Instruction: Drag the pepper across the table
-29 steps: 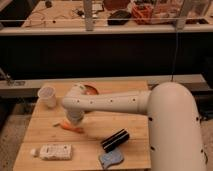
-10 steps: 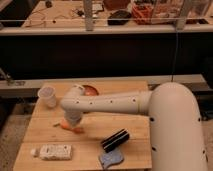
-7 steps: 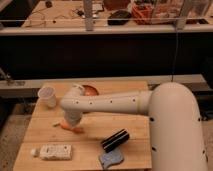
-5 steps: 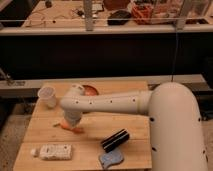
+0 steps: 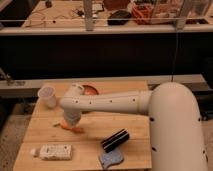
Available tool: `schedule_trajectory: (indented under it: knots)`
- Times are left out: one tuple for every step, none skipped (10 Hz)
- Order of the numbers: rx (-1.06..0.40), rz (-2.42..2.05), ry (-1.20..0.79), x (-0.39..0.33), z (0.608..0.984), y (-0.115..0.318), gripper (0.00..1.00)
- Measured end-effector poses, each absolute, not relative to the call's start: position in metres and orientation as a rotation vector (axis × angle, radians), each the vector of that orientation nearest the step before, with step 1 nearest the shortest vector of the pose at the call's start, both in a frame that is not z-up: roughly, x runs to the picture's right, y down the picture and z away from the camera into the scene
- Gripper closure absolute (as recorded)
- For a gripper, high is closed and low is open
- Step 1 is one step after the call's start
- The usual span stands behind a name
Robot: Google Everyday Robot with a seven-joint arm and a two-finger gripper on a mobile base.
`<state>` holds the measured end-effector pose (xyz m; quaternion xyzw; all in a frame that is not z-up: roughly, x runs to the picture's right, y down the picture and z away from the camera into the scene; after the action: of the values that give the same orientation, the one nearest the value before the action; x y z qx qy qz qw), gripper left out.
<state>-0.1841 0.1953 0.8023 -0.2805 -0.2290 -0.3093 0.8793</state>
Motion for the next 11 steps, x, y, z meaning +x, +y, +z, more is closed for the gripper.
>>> schedule_trajectory:
  knots:
    - [-0.585,-0.645,-0.480,-0.185,0.802,0.196,0.92]
    - [-0.581,-0.639,-0.483,-0.184,0.802,0.195,0.84]
    - [-0.574,-0.586,-0.479,-0.176,0.800,0.200,0.71]
    - [-0.572,-0.529,-0.477,-0.169,0.797,0.203,0.62]
    - [-0.570,-0.486,-0.471,-0.161,0.797,0.202,0.54]
    - [-0.569,-0.450,-0.470,-0.155,0.798,0.198,0.43]
    - [-0.578,-0.405,-0.462,-0.152,0.801,0.192,0.31]
    - [-0.586,-0.381,-0.465,-0.151,0.801,0.189,0.23]
    - [-0.592,-0.367,-0.470,-0.149,0.801,0.188,0.20]
    - [-0.592,-0.361,-0.483,-0.147,0.801,0.183,0.20]
    - [-0.591,-0.363,-0.492,-0.146,0.803,0.179,0.20]
